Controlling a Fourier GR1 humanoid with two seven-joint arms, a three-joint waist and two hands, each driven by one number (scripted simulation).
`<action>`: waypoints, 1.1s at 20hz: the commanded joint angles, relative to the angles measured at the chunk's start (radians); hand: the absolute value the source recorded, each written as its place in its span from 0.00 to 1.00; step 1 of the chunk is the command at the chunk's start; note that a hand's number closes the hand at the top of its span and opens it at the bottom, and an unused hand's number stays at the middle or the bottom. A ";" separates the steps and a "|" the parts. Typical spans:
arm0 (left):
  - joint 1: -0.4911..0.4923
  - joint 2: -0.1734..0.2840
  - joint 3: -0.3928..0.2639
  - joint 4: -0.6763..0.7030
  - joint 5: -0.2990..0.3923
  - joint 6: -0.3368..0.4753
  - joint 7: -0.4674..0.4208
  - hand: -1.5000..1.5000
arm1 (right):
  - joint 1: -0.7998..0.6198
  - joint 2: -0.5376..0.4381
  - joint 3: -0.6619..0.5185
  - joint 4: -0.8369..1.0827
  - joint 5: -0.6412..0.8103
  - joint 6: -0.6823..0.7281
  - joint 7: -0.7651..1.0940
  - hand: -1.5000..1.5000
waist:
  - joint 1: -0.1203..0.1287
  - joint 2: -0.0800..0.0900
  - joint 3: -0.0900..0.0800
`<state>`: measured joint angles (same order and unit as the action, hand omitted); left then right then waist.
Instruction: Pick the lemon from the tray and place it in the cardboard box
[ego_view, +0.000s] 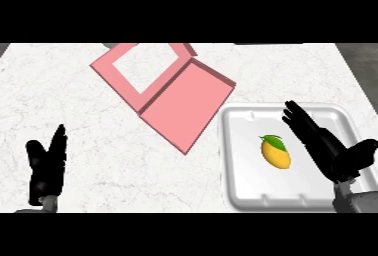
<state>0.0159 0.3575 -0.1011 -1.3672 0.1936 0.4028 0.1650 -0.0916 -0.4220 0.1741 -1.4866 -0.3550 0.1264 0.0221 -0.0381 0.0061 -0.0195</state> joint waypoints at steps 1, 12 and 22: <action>-0.080 0.004 -0.037 -0.024 -0.024 -0.056 0.017 0.50 | 0.023 -0.008 -0.016 0.008 0.052 -0.011 -0.025 0.00 | 0.030 -0.006 0.020; 0.418 0.130 -0.254 -0.699 -0.010 -0.110 0.152 0.50 | -0.059 -0.246 0.064 -0.060 0.457 -0.100 -0.123 0.00 | -0.119 -0.077 0.010; 0.536 0.188 -0.353 -0.776 -0.077 -0.126 0.121 0.50 | -0.090 -0.402 0.116 -0.162 0.688 -0.122 -0.161 0.00 | -0.152 -0.093 0.004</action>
<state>0.8227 0.5935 -0.5674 -1.9931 0.2052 0.2793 0.4678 -0.1774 -0.7708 0.2689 -1.6209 0.2572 0.0049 -0.1427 -0.1572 -0.0839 -0.0124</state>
